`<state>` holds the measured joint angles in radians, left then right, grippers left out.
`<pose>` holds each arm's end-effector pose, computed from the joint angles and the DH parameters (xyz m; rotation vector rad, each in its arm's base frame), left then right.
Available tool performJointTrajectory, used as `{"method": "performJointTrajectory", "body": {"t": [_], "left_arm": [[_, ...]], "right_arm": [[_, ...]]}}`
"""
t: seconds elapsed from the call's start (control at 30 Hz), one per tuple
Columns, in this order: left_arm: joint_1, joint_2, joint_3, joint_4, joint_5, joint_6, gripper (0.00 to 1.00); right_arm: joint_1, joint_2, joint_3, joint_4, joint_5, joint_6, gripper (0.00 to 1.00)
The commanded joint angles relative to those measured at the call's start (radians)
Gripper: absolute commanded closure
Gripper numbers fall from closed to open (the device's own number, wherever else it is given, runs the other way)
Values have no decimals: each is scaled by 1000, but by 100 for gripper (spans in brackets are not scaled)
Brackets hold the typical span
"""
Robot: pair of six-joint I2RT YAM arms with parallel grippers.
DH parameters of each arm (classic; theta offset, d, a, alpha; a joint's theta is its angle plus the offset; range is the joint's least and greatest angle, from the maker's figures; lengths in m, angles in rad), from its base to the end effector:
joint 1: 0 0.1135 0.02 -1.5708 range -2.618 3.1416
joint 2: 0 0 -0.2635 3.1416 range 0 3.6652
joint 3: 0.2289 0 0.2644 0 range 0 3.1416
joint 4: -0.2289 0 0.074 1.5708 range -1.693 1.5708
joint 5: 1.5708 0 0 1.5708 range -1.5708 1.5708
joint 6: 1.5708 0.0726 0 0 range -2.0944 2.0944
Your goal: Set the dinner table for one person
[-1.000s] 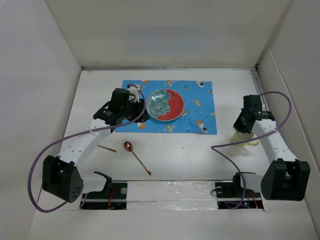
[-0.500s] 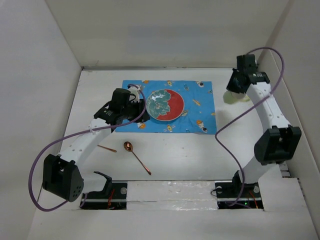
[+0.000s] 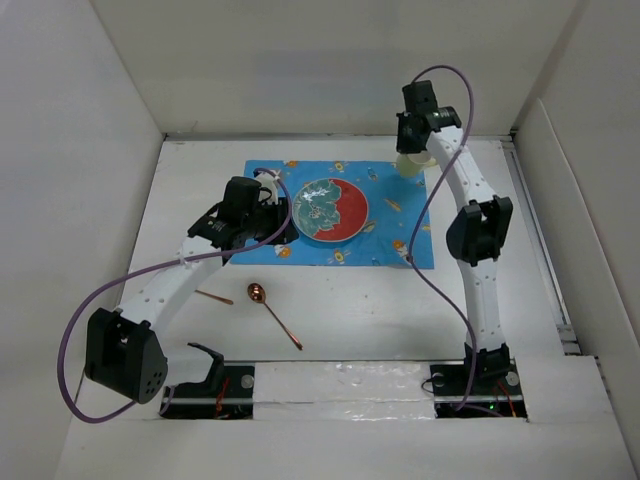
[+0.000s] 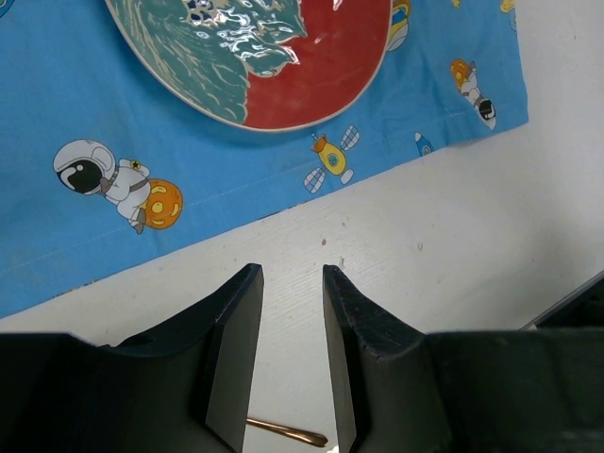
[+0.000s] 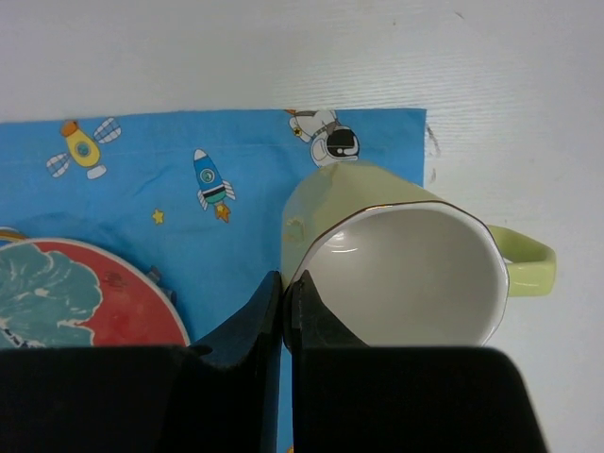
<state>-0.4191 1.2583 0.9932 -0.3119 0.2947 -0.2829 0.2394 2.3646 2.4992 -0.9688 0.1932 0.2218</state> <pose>0.2869 -0.1509 0.2764 0.3266 2.1842 -0.7173 0.5401 0.1175 0.2847 0.0682 2.3838 -0.0146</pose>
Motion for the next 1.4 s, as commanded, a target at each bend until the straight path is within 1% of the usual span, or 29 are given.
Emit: {"method": "performJointTrajectory", "body": {"t": [0.0, 0.37, 0.4, 0.43, 0.47, 0.53, 0.6, 0.7, 0.73, 0.8, 0.83, 0.87, 0.9, 0.93, 0.97, 1.0, 1.03, 1.07, 1.1, 1.13, 1.17, 1.2, 1.23, 1.27, 1.3, 1.33, 1.37], "left_arm": [[0, -16, 38, 5, -15, -25, 71], [0, 1, 56, -3, -37, -55, 71], [0, 1, 58, -4, -38, -56, 71], [0, 0, 61, -7, -43, -56, 71], [0, -2, 64, -7, -48, -58, 71], [0, -2, 70, -19, -57, -56, 71], [0, -2, 81, -26, -63, -58, 71], [0, -7, 94, -35, -69, -61, 71], [0, -7, 104, -39, -71, -62, 71], [0, -10, 122, -47, -74, -62, 73], [0, -14, 134, -49, -77, -64, 79], [0, -17, 165, -52, -80, -64, 86], [0, -19, 180, -55, -86, -65, 95], [0, -28, 200, -56, -103, -73, 100], [0, -34, 229, -56, -109, -76, 100], [0, -40, 242, -52, -117, -81, 100], [0, -57, 254, -47, -135, -87, 100], [0, -66, 275, -46, -144, -102, 100], [14, -76, 289, -43, -153, -114, 100], [25, -92, 301, -42, -176, -127, 100], [34, -102, 330, -47, -189, -159, 100], [43, -109, 346, -53, -206, -176, 100], [43, -129, 364, -61, -257, -188, 100], [43, -135, 399, -68, -276, -199, 99], [43, -143, 415, -87, -285, -228, 97], [43, -154, 433, -99, -352, -240, 93], [43, -160, 459, -114, -362, -251, 93]], "right_arm": [[8, -1, 92, -2, 41, -68, 100], [26, 68, 44, 13, 40, -96, 100], [37, 74, 43, 13, 45, -96, 99], [37, 84, 43, 15, 49, -96, 93], [37, 84, 43, 19, 57, -96, 80], [46, 84, 44, 27, 63, -96, 69], [46, 70, 53, 41, 60, -95, 63], [37, 36, 59, 47, 23, -87, 60], [26, 6, 61, 47, 19, -84, 58], [26, -46, 50, 59, 14, -76, 56], [26, -77, 18, 70, 2, -75, 56], [37, -114, -9, 99, 0, -68, 61], [37, -211, -52, 122, -1, -61, 69], [50, -269, -166, 152, -1, -58, 78], [66, -328, -242, 224, -14, -49, 100], [77, -458, -325, 267, -35, -30, 100], [89, -523, -415, 316, -105, -16, 100], [107, -583, -607, 423, -148, -1, 100], [165, -640, -704, 474, -181, 26, 100], [204, -730, -788, 517, -216, 45, 100], [246, -764, -941, 586, -221, 60, 100], [343, -786, -997, 611, -219, 94, 100], [394, -813, -1046, 634, -216, 108, 100], [443, -815, -1089, 680, -209, 122, 100], [492, -815, -1153, 699, -199, 152, 100], [570, -809, -1171, 709, -199, 166, 100], [604, -780, -1183, 719, -199, 181, 100]]}}
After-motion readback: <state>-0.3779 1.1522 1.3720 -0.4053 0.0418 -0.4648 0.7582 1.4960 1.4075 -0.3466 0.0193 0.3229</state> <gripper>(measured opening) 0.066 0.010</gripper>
